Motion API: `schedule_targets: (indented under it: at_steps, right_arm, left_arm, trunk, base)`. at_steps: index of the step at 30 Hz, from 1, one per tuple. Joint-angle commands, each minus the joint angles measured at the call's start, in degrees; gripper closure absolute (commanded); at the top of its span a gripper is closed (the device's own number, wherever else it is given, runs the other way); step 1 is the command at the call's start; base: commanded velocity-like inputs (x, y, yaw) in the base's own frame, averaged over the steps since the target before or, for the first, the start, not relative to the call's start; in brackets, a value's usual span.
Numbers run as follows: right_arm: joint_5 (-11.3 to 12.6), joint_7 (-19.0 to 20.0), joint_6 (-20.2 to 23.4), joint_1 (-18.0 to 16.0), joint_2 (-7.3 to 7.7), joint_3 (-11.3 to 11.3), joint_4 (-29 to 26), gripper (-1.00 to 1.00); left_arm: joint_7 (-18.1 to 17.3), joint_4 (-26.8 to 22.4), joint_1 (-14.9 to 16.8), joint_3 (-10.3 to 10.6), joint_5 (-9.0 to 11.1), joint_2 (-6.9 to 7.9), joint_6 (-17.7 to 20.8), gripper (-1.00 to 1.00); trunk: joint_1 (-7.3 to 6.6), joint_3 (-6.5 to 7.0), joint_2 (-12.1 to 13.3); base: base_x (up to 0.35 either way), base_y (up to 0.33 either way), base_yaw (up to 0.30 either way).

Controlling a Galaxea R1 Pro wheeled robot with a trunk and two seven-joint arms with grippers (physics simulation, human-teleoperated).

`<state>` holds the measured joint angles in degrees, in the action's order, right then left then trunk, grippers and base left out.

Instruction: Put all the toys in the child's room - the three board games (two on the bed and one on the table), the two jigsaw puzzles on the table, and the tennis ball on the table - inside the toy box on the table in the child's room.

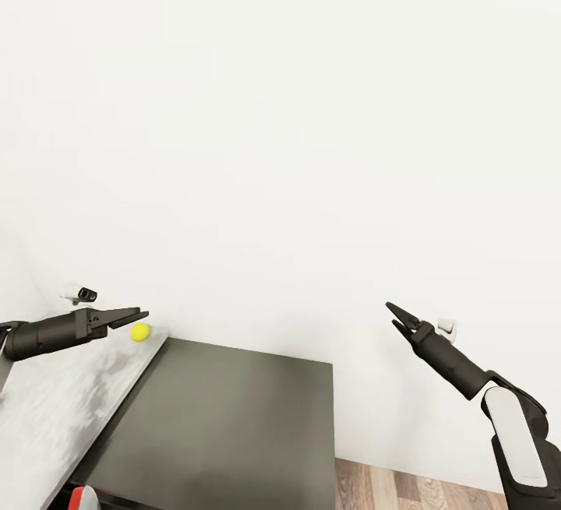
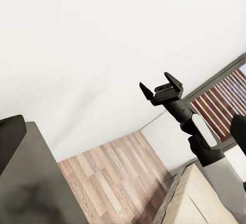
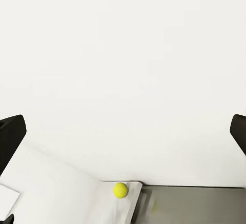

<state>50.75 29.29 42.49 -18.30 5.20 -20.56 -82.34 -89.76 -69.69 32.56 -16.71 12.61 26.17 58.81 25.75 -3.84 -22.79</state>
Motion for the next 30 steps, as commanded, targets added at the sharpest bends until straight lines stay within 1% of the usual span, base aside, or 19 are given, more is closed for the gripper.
schedule_targets:
  at_steps: [1, 12, 14, 18, 19, 22, 23, 24, 25, 28, 29, 30]
  right_arm:
    - [0.15, 0.07, 0.41, -0.07, -0.01, -0.09, -0.01, -1.0]
    - [0.12, 0.18, 0.46, -0.05, -0.01, -0.02, -0.01, -1.0]
    - [0.09, 0.16, 0.46, -0.05, -0.01, 0.02, -0.01, -1.0]
    - [-0.48, -0.09, 0.47, -0.02, 0.02, 0.14, 0.01, -1.0]
    - [-1.61, -0.14, 0.58, 0.0, 0.04, 0.18, 0.03, -1.0]
    - [-4.61, -0.09, 0.76, 0.01, 0.06, 0.2, 0.01, -1.0]
    - [-7.31, 0.01, 0.88, 0.0, 0.06, 0.22, 0.01, -1.0]
    - [-8.81, 0.09, 0.93, 0.0, 0.07, 0.23, 0.0, -1.0]
    - [-11.88, 0.24, 0.96, 0.0, 0.07, 0.24, 0.03, -1.0]
    - [-16.29, 0.42, 0.97, -0.02, 0.05, 0.25, 0.05, -1.0]
    - [-18.82, 0.51, 0.96, -0.01, 0.06, 0.25, 0.01, -1.0]
    - [-19.91, 0.56, 0.95, 0.0, 0.06, 0.25, -0.01, -1.0]
  left_arm:
    - [-0.24, 0.0, 0.05, 0.04, -0.04, 0.02, 0.61, -1.0]
    - [0.12, 0.01, 0.05, 0.02, -0.38, 0.01, 0.53, -1.0]
    - [0.7, 0.05, 0.05, 0.01, -0.54, -0.02, 0.47, -1.0]
    - [4.48, 0.1, 0.17, 0.01, -1.19, -0.05, 0.17, -1.0]
    - [7.07, 0.18, 0.33, 0.01, -1.33, -0.09, 0.1, -1.0]
    - [11.97, 0.51, 0.47, 0.01, -1.45, -0.12, 0.05, -1.0]
    - [15.57, 1.0, 0.59, 0.04, -1.47, -0.14, 0.03, -1.0]
    - [17.41, 1.34, 0.66, 0.05, -1.45, -0.14, 0.02, -1.0]
    - [21.04, 2.1, 0.75, 0.07, -1.38, -0.15, 0.01, -1.0]
    - [26.03, 3.39, 0.93, 0.1, -1.33, -0.29, 0.0, -1.0]
    - [29.14, 4.18, 1.17, 0.13, -1.31, -0.53, -0.03, -1.0]
    - [30.66, 4.54, 1.39, 0.14, -1.32, -0.67, -0.04, -1.0]
  trunk:
    - [0.04, -0.13, -0.13]
    - [0.04, -0.13, -0.13]
    - [0.04, -0.13, -0.13]
    - [0.04, -0.13, -0.13]
    - [0.04, -0.13, -0.13]
    - [0.04, -0.13, -0.13]
    - [0.04, -0.13, -0.13]
    - [0.04, -0.13, -0.13]
    - [0.04, -0.13, -0.13]
    - [0.04, -0.13, -0.13]
    - [0.04, -0.13, -0.13]
    - [0.04, -0.13, -0.13]
  base:
    - [0.0, 0.001, 0.0]
    - [0.0, 0.0, 0.0]
    - [0.0, 0.0, 0.0]
    - [0.0, 0.0, 0.0]
    - [0.0, 0.0, 0.0]
    - [0.0, 0.0, 0.0]
    - [0.0, 0.0, 0.0]
    - [0.0, 0.0, 0.0]
    - [0.0, 0.0, 0.0]
    - [0.0, 0.0, 0.0]
    - [0.0, 0.0, 0.0]
    - [0.0, 0.0, 0.0]
